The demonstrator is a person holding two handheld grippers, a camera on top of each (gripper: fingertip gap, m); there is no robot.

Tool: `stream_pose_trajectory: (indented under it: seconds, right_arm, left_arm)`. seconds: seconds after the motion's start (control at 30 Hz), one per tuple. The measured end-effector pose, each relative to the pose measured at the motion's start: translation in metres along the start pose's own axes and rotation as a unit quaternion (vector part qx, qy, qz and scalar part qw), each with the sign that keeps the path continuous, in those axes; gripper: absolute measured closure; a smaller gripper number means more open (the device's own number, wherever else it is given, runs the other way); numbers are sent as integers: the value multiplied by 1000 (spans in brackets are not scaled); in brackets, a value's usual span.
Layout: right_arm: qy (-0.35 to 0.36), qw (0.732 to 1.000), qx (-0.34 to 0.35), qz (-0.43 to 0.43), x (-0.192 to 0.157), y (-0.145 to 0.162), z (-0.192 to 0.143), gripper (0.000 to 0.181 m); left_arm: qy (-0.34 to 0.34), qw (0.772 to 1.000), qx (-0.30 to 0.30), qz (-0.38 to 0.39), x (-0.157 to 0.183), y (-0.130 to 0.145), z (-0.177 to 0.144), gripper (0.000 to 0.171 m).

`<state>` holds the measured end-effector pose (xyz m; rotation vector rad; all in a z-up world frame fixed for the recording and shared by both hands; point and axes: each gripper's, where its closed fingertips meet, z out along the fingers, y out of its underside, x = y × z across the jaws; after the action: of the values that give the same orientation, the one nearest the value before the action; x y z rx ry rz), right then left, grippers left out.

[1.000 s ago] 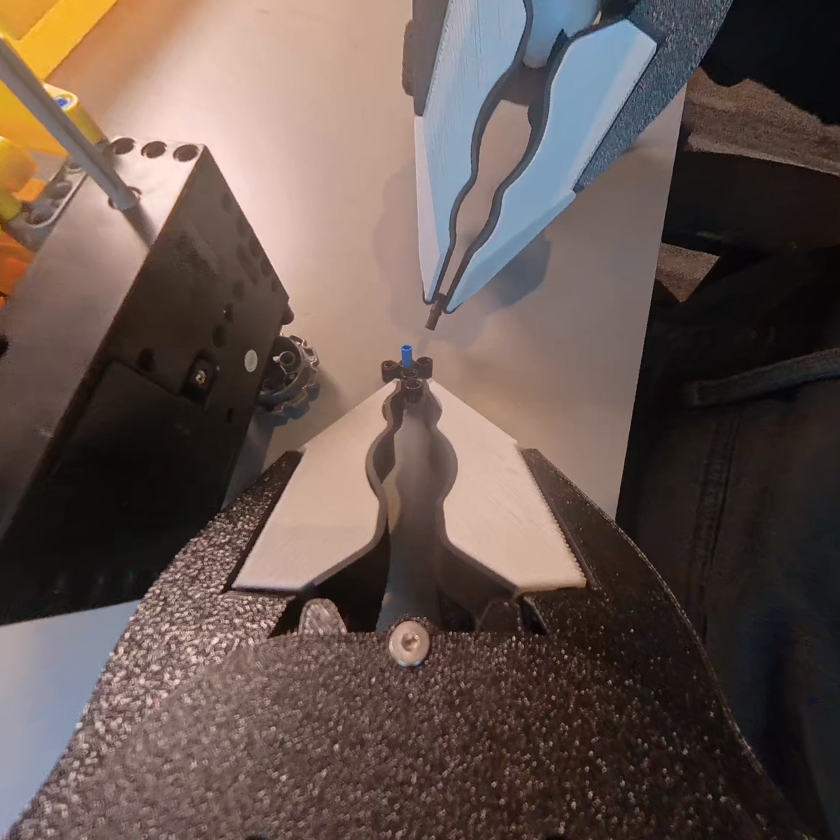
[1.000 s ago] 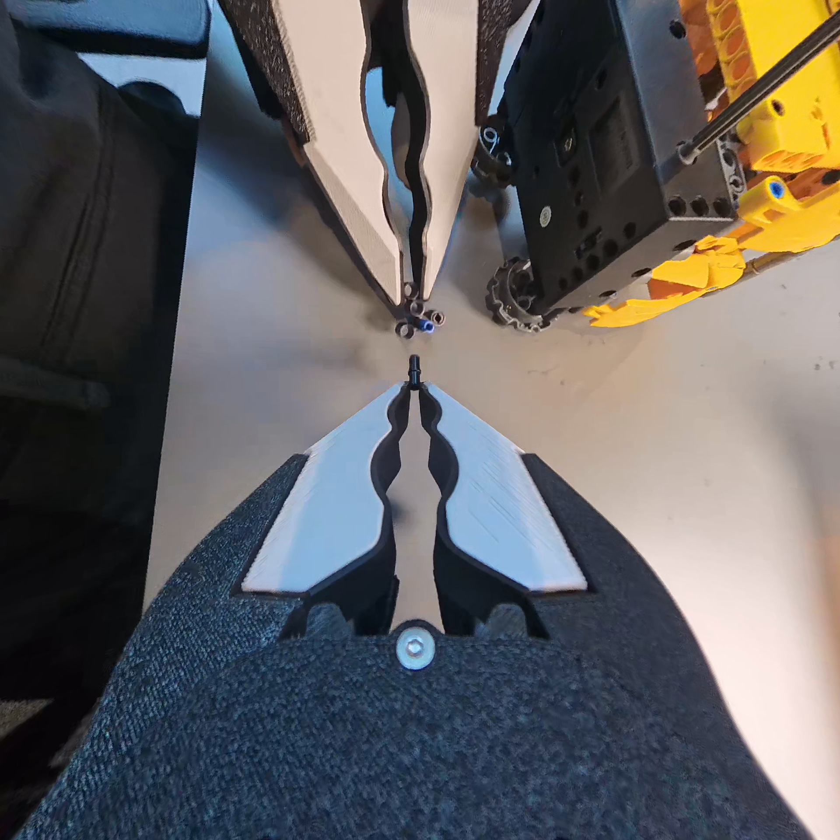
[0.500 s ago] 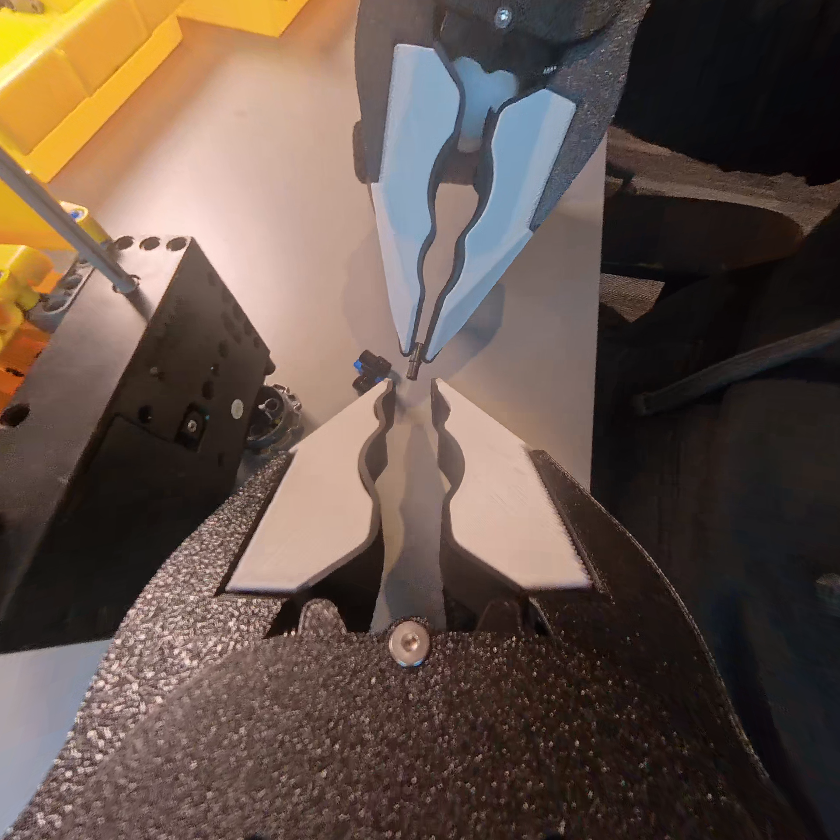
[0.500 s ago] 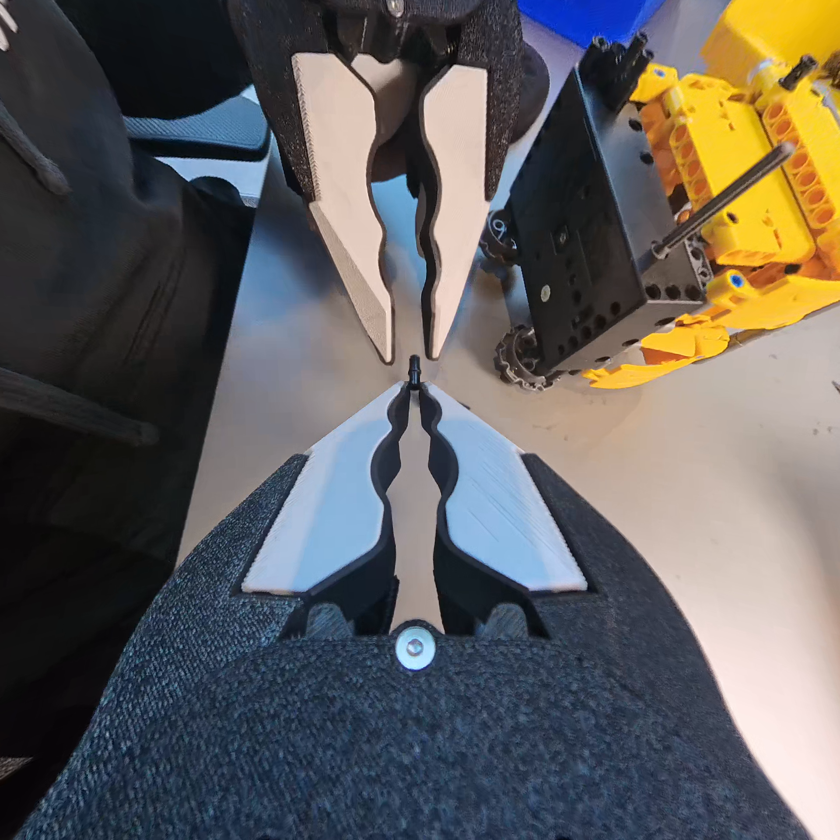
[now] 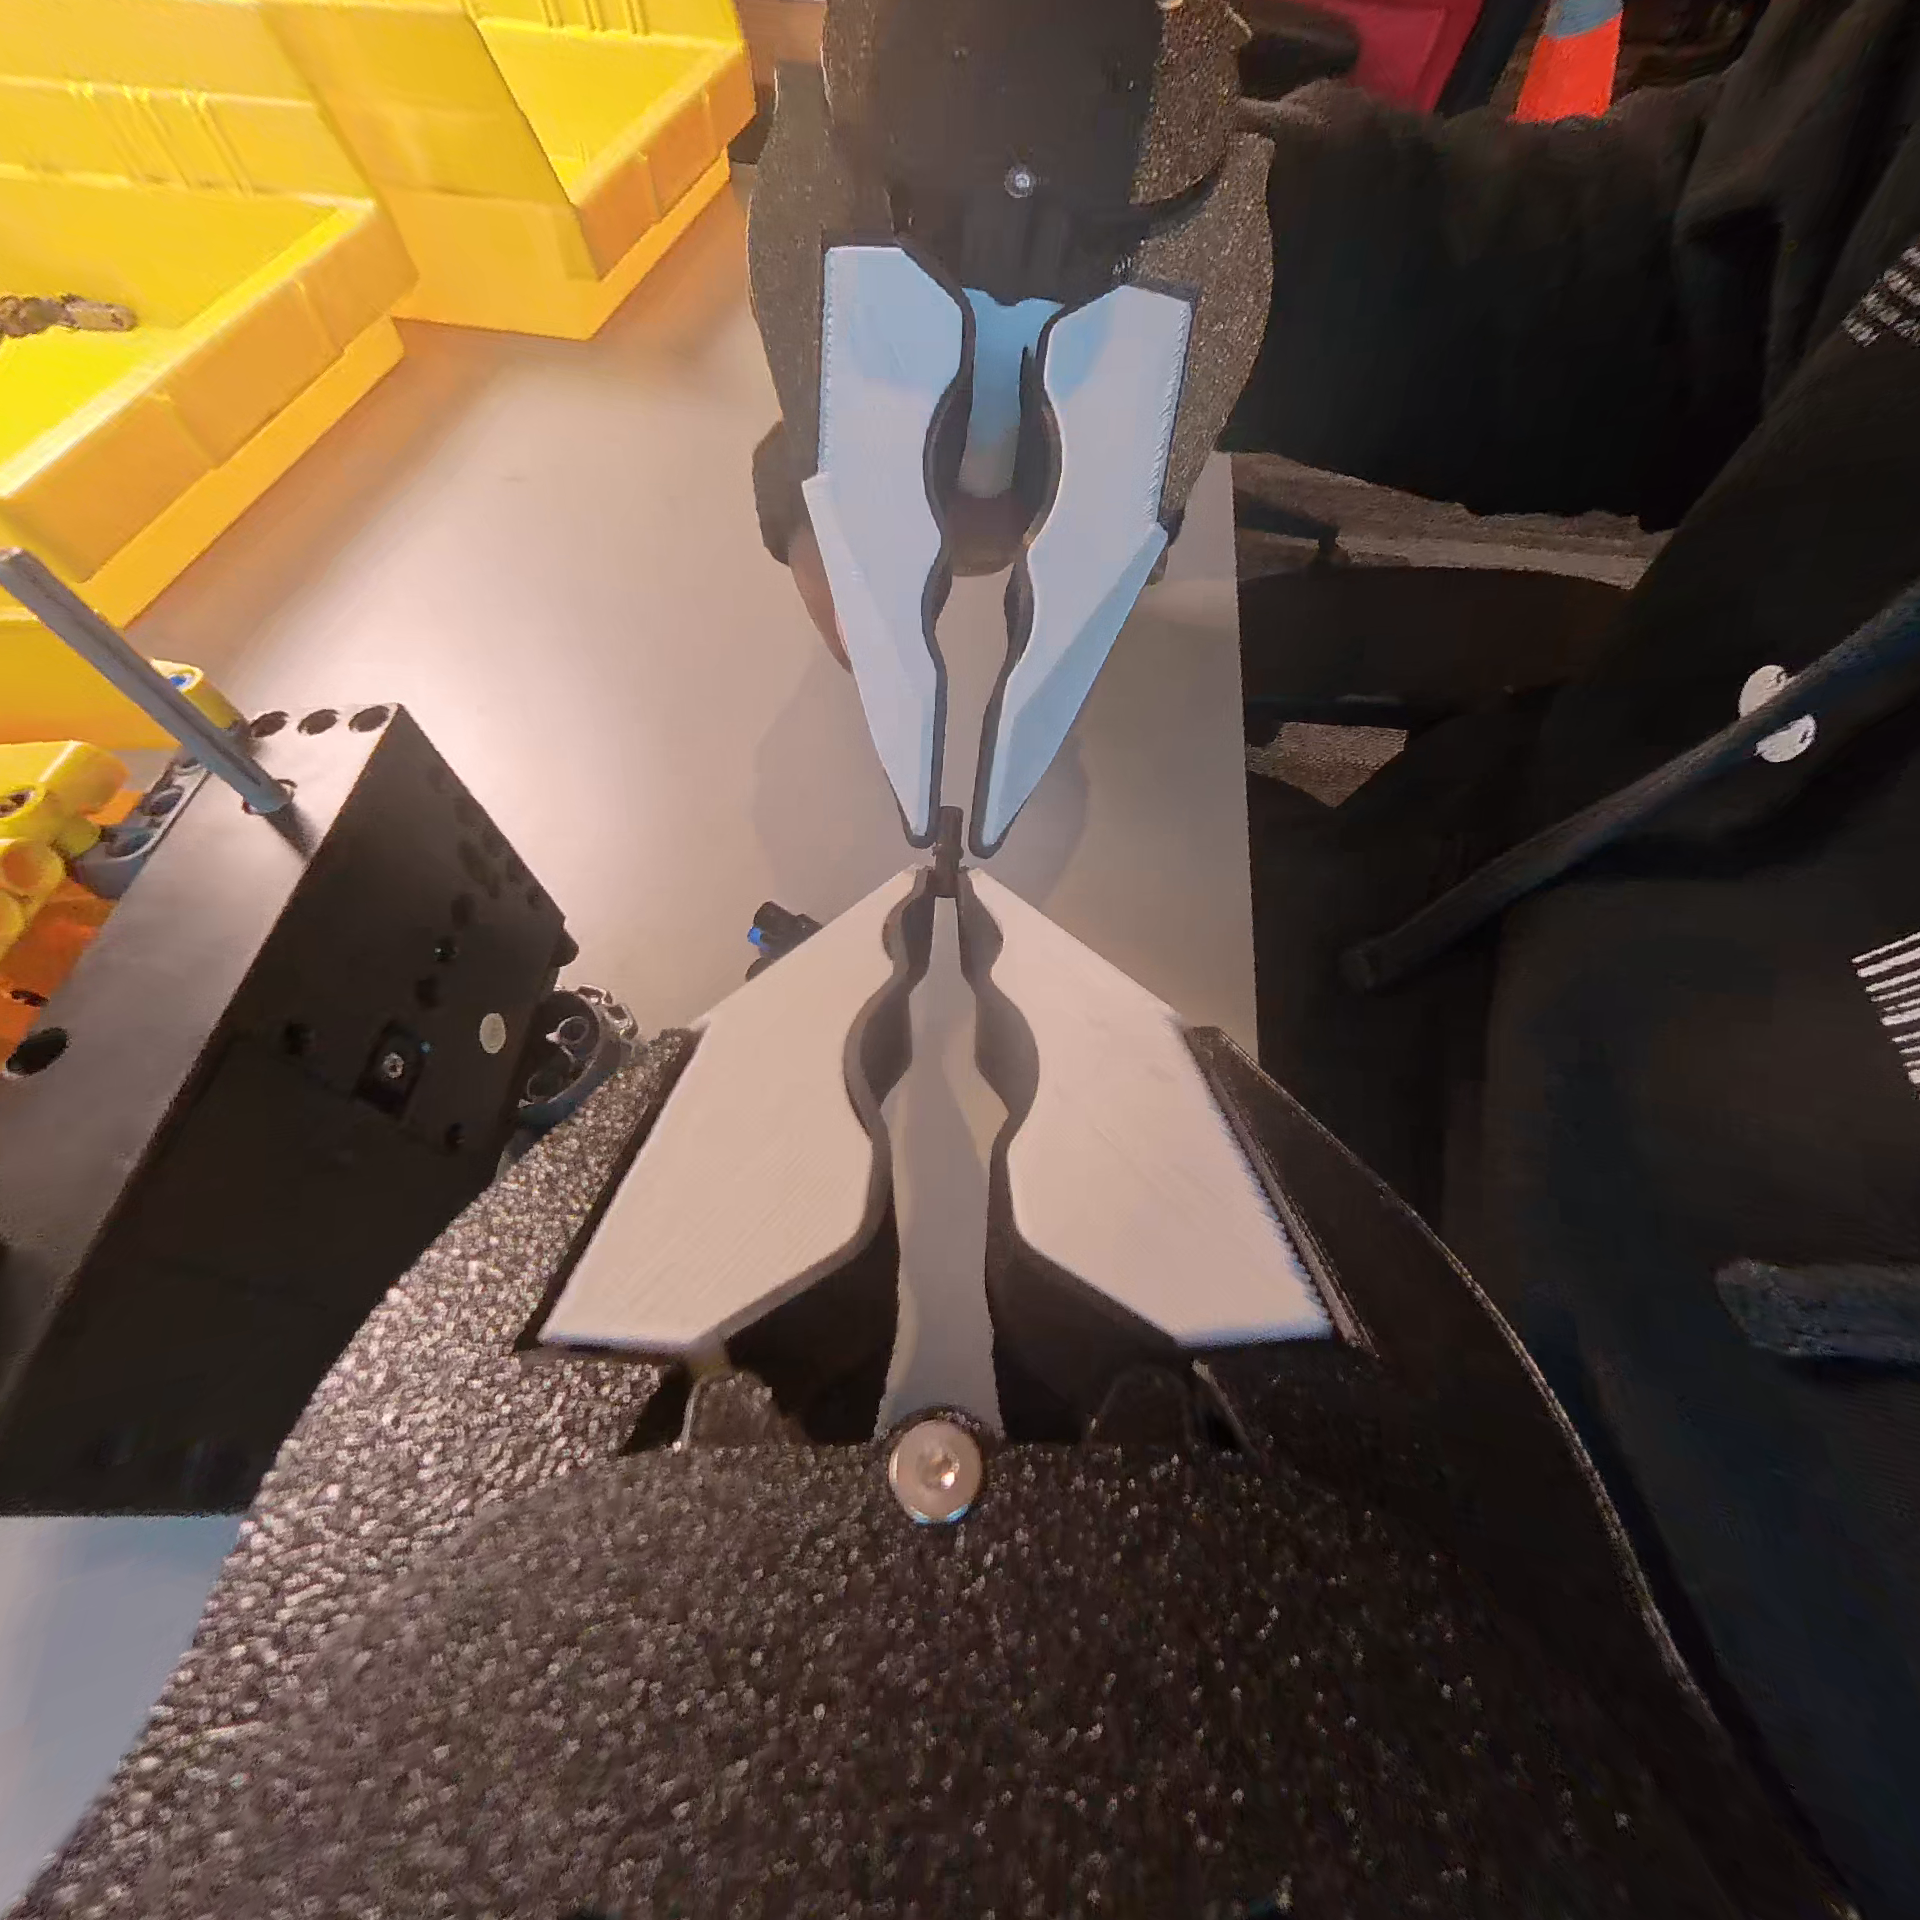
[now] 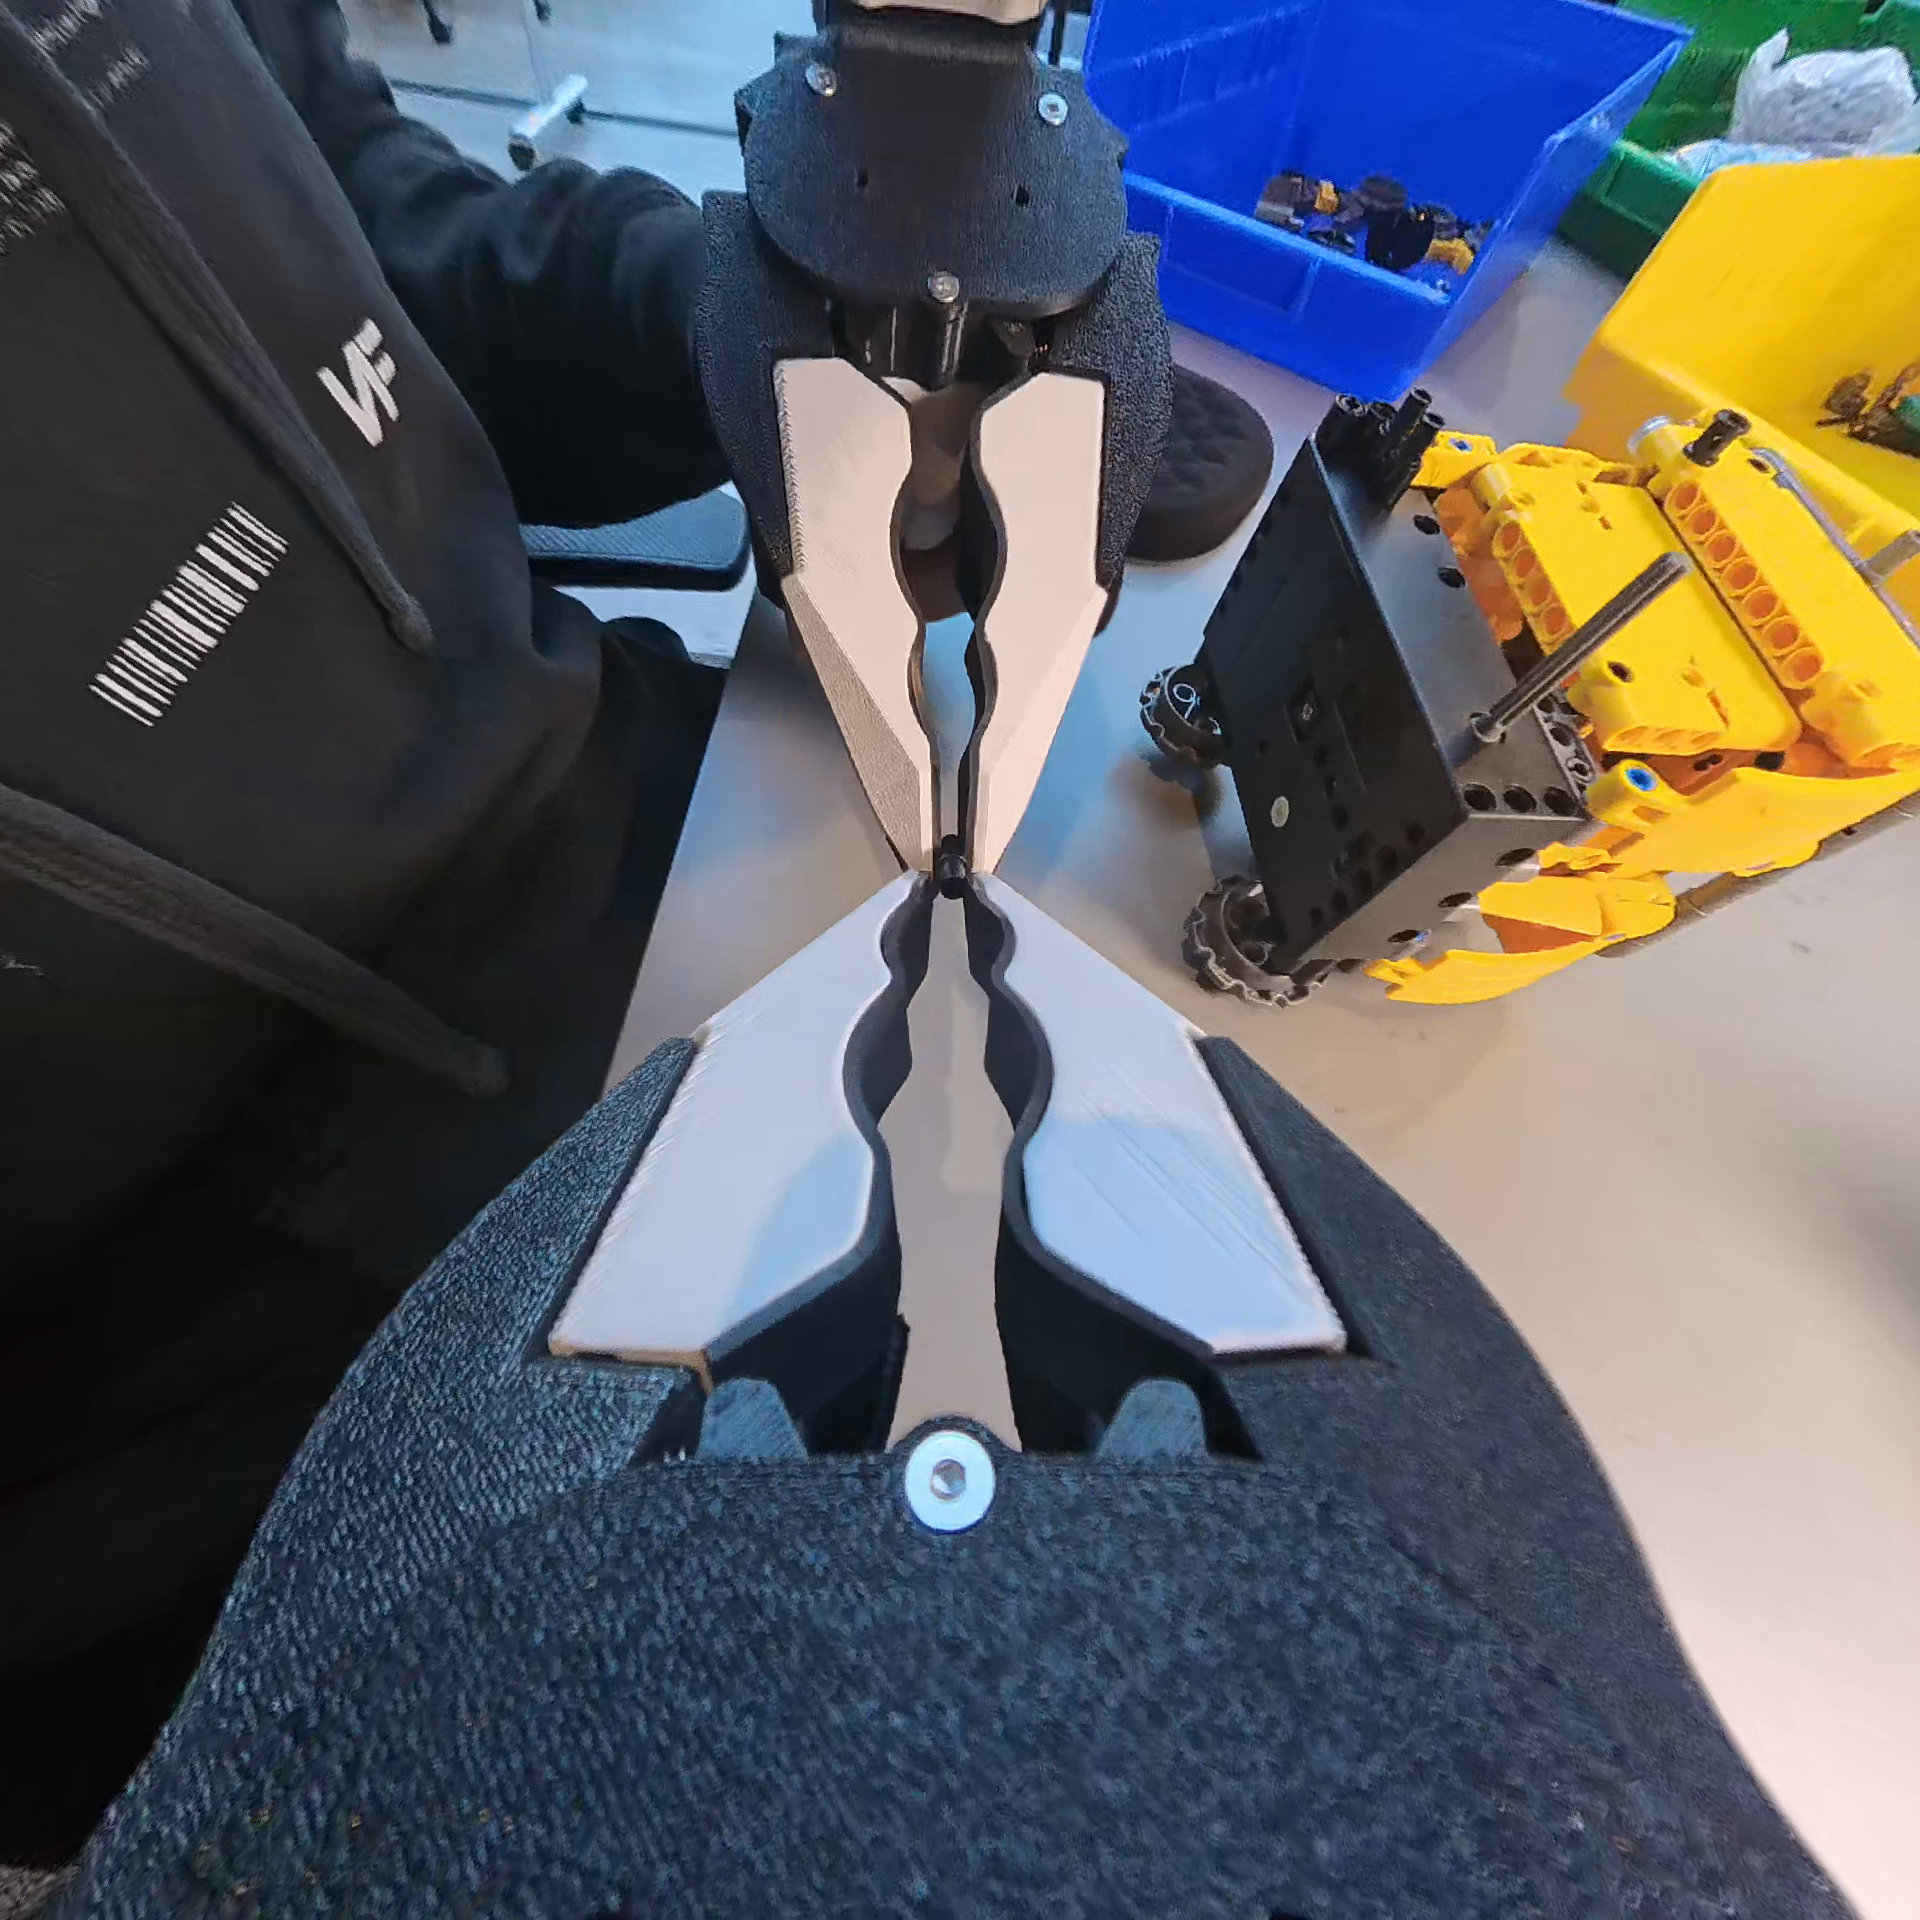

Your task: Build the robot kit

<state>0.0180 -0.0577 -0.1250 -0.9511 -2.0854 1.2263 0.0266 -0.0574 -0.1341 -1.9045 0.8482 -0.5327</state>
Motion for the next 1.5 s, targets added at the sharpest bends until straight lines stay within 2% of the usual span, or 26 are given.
stream_pose_trajectory:
  seconds: [0.6,0.77,0.9,1.03,1.13,1.2,1.27,1.33,1.43,1.5]
  right_arm:
    - [1,1000,12,3,1,3,-2,177]
    - [44,998,-15,37,27,30,-21,177]
    - [64,996,-39,38,35,44,-28,177]
    - [77,996,-39,34,38,47,-31,177]
    - [75,996,-28,30,36,44,-31,177]
    - [73,997,-22,26,35,42,-30,177]
    - [68,997,-11,27,33,37,-28,177]
    - [57,998,7,30,28,30,-26,177]
    - [35,998,38,37,21,17,-25,177]
    - [24,998,50,38,18,10,-25,177]
  left_arm:
    - [9,1000,-3,-24,-2,2,5,169]
    - [-75,993,-64,-58,-29,22,14,152]
    - [-124,983,-104,-84,-41,30,29,149]
    - [-150,977,-127,-88,-46,36,37,151]
    - [-159,976,-128,-81,-49,35,37,164]
    - [-149,977,-128,-78,-48,35,36,164]
    - [-126,982,-111,-83,-43,34,34,165]
    - [-91,991,-68,-73,-34,23,29,165]
    - [-60,998,3,-29,-23,2,16,165]
    - [-54,998,29,7,-18,-6,8,166]
